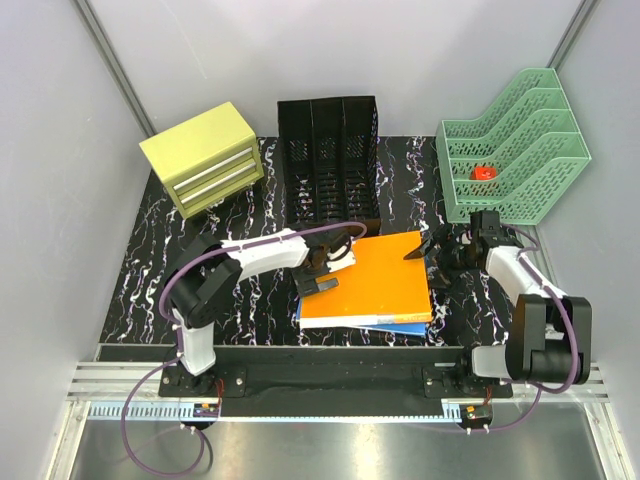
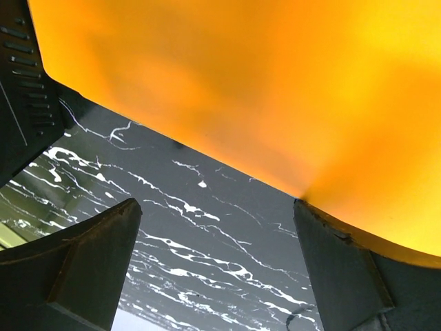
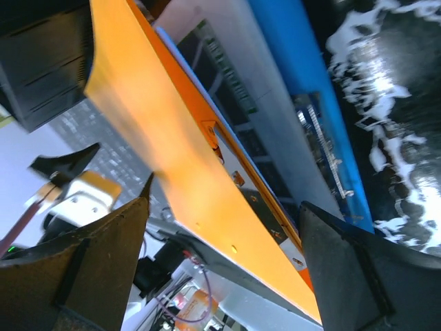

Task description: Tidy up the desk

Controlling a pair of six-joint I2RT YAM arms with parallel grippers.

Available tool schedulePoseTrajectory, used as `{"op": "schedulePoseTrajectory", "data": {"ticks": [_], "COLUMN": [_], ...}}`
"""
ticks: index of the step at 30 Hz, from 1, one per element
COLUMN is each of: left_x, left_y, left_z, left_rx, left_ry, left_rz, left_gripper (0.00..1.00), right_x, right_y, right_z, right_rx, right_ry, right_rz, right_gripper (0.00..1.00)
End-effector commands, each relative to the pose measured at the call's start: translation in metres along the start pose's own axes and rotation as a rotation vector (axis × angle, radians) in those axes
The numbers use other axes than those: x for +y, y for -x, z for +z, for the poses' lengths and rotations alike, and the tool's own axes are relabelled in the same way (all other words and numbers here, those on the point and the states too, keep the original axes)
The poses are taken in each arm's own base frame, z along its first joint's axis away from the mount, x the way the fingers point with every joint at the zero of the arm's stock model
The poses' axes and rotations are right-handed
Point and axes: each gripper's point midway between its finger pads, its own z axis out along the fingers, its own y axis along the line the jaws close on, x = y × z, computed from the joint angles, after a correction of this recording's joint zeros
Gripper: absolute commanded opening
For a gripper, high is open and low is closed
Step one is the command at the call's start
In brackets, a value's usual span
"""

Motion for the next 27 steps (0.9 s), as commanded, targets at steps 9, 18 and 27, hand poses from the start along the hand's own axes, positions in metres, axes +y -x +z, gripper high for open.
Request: {"op": "schedulePoseTrajectory", "data": {"ticks": [9, 18, 27], "left_x": [-0.013, -0.017, -0.018], "left_y": [0.043, 0.045, 0.054], "left_z": [0.009, 0.009, 0.007], "left_rx": [-0.130, -0.127, -0.126], "left_ry": [-0.027, -0.025, -0.010], "left_rz": [-0.023, -0.014, 0.007], "left_gripper": [0.99, 0.99, 0.99], "right_x": [0.051, 0.020, 0.062], "right_y": [-0.038, -0.074, -0.068], "right_z": [-0.031, -0.037, -0.067], "right_rx": [0.168, 0.245, 0.219], "right_ry": [0.233, 0.175, 0.284], "right_rz": [0.019, 0.021, -0.053], "right_gripper": [0.94, 0.94, 0.83]}}
